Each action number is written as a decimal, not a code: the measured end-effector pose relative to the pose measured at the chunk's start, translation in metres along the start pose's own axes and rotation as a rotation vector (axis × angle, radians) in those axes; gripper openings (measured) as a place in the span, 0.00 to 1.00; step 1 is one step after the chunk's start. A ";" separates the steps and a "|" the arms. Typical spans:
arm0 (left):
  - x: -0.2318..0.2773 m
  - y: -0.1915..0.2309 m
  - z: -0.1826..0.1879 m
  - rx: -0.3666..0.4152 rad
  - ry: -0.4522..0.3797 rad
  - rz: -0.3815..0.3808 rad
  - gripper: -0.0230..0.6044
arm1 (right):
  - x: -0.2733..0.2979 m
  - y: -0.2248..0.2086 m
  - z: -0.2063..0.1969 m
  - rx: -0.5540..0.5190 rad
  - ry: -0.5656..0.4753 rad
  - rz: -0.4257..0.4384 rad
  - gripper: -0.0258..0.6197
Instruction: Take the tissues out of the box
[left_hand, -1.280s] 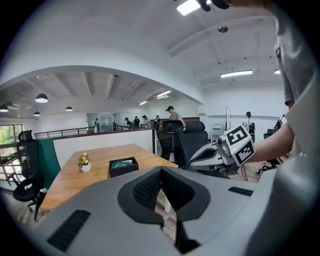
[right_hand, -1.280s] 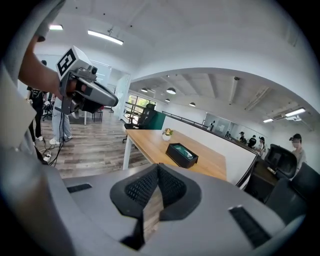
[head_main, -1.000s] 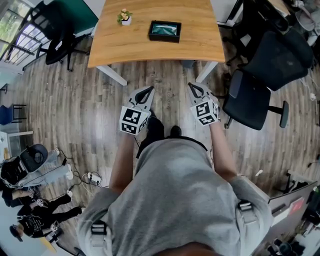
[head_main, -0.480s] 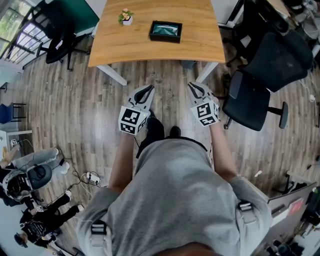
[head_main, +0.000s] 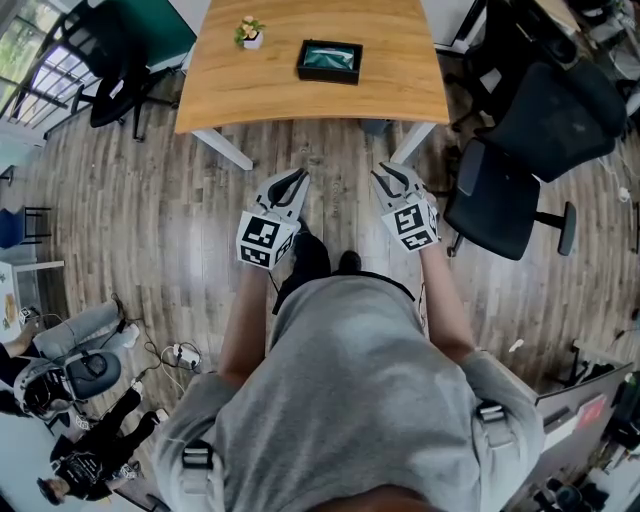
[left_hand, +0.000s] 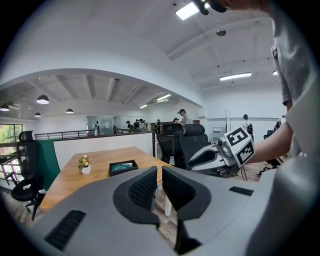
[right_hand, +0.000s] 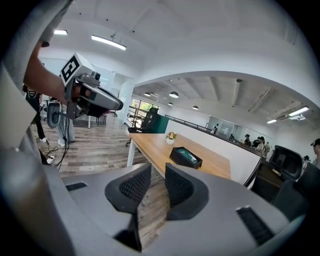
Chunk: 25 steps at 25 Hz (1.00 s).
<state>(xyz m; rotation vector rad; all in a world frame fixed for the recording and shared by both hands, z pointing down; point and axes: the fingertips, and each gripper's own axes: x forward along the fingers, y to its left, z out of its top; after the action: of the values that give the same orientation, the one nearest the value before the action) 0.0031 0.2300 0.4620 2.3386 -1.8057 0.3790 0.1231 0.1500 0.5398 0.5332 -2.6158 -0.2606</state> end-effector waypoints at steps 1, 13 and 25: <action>0.000 0.000 0.000 -0.001 0.000 0.000 0.08 | 0.000 0.000 -0.001 -0.003 0.002 0.000 0.19; 0.012 0.002 -0.001 0.018 0.018 0.001 0.25 | 0.007 -0.007 -0.011 0.024 0.014 0.023 0.31; 0.016 0.020 -0.005 0.020 0.031 0.000 0.37 | 0.022 -0.013 -0.002 0.023 0.019 0.023 0.34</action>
<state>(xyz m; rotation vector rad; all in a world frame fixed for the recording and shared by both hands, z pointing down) -0.0133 0.2113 0.4713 2.3330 -1.7964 0.4330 0.1100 0.1286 0.5464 0.5106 -2.6074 -0.2174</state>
